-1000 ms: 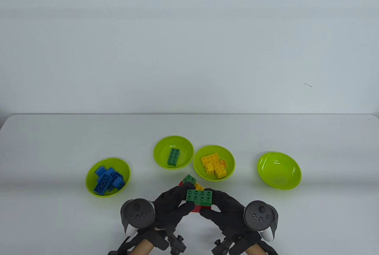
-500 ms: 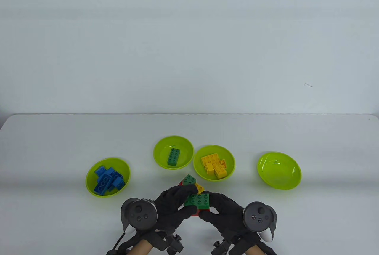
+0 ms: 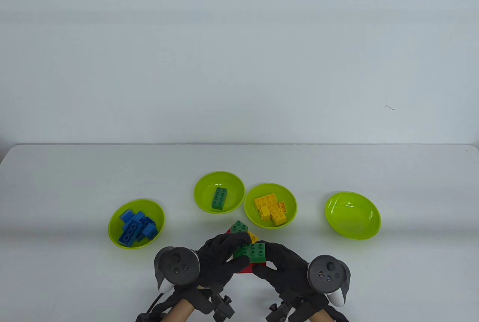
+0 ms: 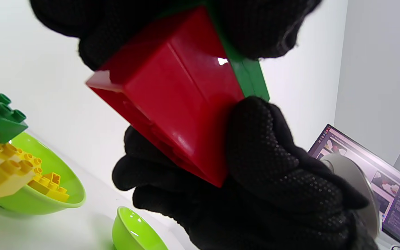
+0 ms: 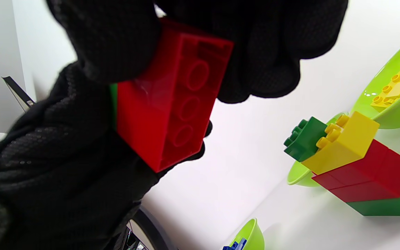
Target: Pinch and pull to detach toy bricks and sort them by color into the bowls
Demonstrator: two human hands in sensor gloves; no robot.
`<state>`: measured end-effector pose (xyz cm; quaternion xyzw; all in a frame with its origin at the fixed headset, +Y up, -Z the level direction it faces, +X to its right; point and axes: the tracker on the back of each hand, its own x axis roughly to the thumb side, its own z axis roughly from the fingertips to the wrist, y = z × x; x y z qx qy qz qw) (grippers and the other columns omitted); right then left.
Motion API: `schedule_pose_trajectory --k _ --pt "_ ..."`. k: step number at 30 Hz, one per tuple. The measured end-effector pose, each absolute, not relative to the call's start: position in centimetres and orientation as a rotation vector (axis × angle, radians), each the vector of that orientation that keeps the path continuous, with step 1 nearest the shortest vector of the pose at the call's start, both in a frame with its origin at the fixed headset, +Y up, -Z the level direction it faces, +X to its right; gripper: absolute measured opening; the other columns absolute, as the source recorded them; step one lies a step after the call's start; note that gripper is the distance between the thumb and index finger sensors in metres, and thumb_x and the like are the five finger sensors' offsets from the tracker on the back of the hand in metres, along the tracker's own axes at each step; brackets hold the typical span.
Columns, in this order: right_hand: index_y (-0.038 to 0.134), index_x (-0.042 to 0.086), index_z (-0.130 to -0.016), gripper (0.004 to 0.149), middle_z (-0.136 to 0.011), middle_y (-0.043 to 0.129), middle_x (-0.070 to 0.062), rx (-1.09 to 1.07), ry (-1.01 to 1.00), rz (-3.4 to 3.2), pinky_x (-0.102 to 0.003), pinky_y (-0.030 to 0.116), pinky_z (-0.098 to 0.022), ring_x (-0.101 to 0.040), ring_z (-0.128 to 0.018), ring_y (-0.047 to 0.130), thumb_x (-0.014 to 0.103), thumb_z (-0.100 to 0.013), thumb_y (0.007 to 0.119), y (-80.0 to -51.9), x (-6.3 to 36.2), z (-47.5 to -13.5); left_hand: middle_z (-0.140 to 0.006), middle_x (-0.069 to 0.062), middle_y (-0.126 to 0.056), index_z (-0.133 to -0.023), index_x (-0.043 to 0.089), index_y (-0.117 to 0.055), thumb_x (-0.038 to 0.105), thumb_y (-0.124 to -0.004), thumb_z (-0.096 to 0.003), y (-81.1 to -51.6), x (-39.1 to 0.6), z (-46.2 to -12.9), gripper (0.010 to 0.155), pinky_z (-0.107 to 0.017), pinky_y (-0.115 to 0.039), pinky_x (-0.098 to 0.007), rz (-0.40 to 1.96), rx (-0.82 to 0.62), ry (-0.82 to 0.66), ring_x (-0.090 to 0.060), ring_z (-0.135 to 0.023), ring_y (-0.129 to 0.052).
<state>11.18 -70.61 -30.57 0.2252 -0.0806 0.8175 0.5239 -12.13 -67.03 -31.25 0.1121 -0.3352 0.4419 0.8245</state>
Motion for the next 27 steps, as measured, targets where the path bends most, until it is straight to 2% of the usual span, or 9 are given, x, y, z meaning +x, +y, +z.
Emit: schedule_pose_trajectory --k 5,7,11,14,17,21,23,27 --pt "0.075 0.008 -0.093 0.061 -0.086 0.088 -0.017 0.515 -0.18 1.947 -0.053 0.067 -0.064 -0.037 -0.074 0.09 0.041 -0.042 0.08 -70.5 11.1 -30.6 -0.086 -0.027 -0.083 -0.096 0.0 -0.07 0.037 -0.073 -0.0459 -65.9 -11.5 -30.3 0.063 -0.06 -0.067 -0.058 0.656 0.403 -0.772 -0.042 -0.075 -0.086" --pt "0.075 0.008 -0.094 0.061 -0.086 0.088 -0.016 0.514 -0.189 1.949 -0.053 0.067 -0.065 -0.037 -0.075 0.089 0.041 -0.043 0.08 -70.4 11.1 -30.5 -0.085 -0.027 -0.083 -0.096 0.0 -0.07 0.037 -0.073 -0.0463 -65.8 -11.6 -30.4 0.062 -0.06 -0.068 -0.058 0.697 0.378 -0.764 -0.042 -0.074 -0.087" --pt "0.076 0.007 -0.094 0.061 -0.086 0.088 -0.017 0.539 -0.219 1.974 -0.053 0.067 -0.065 -0.037 -0.075 0.09 0.04 -0.043 0.079 -70.5 11.3 -30.5 -0.084 -0.031 -0.082 -0.095 -0.003 -0.071 0.034 -0.074 -0.0475 -66.2 -11.8 -31.3 0.061 -0.059 -0.066 -0.06 0.874 0.185 -0.716 -0.045 -0.073 -0.086" --pt "0.076 0.007 -0.094 0.061 -0.087 0.088 -0.017 0.51 -0.193 1.943 -0.053 0.067 -0.065 -0.037 -0.076 0.089 0.04 -0.043 0.08 -70.9 11.2 -30.7 -0.084 -0.031 -0.082 -0.095 -0.003 -0.071 0.034 -0.074 -0.0475 -66.1 -11.8 -31.6 0.061 -0.058 -0.066 -0.061 0.858 0.185 -0.714 -0.046 -0.072 -0.086" --pt "0.075 0.007 -0.094 0.061 -0.087 0.088 -0.017 0.506 -0.174 1.943 -0.053 0.067 -0.065 -0.037 -0.075 0.09 0.04 -0.044 0.079 -71.0 11.2 -30.8 -0.084 -0.03 -0.083 -0.095 -0.002 -0.072 0.035 -0.075 -0.0463 -65.9 -11.6 -31.1 0.061 -0.059 -0.067 -0.06 0.744 0.286 -0.734 -0.045 -0.073 -0.087" --pt "0.074 0.004 -0.094 0.061 -0.084 0.088 -0.018 0.457 -0.147 1.929 -0.053 0.068 -0.063 -0.036 -0.073 0.09 0.043 -0.047 0.076 -71.3 11.2 -30.9 -0.086 -0.026 -0.083 -0.095 0.002 -0.071 0.036 -0.081 -0.0419 -65.0 -11.0 -29.9 0.063 -0.059 -0.069 -0.056 0.488 0.534 -0.773 -0.041 -0.074 -0.088" --pt "0.073 0.005 -0.095 0.061 -0.086 0.086 -0.018 0.429 -0.141 1.866 -0.053 0.066 -0.065 -0.037 -0.075 0.089 0.042 -0.046 0.078 -71.4 11.2 -30.9 -0.088 -0.024 -0.083 -0.097 0.004 -0.07 0.038 -0.077 -0.0444 -64.8 -11.0 -29.7 0.063 -0.061 -0.07 -0.055 0.456 0.516 -0.764 -0.039 -0.076 -0.088" --pt "0.073 0.006 -0.095 0.061 -0.087 0.086 -0.017 0.405 -0.213 1.906 -0.053 0.066 -0.065 -0.037 -0.075 0.088 0.042 -0.046 0.078 -71.0 12.0 -30.9 -0.09 -0.026 -0.08 -0.098 0.002 -0.068 0.036 -0.077 -0.046 -65.2 -11.8 -30.9 0.063 -0.062 -0.067 -0.057 0.636 0.473 -0.705 -0.042 -0.078 -0.085"
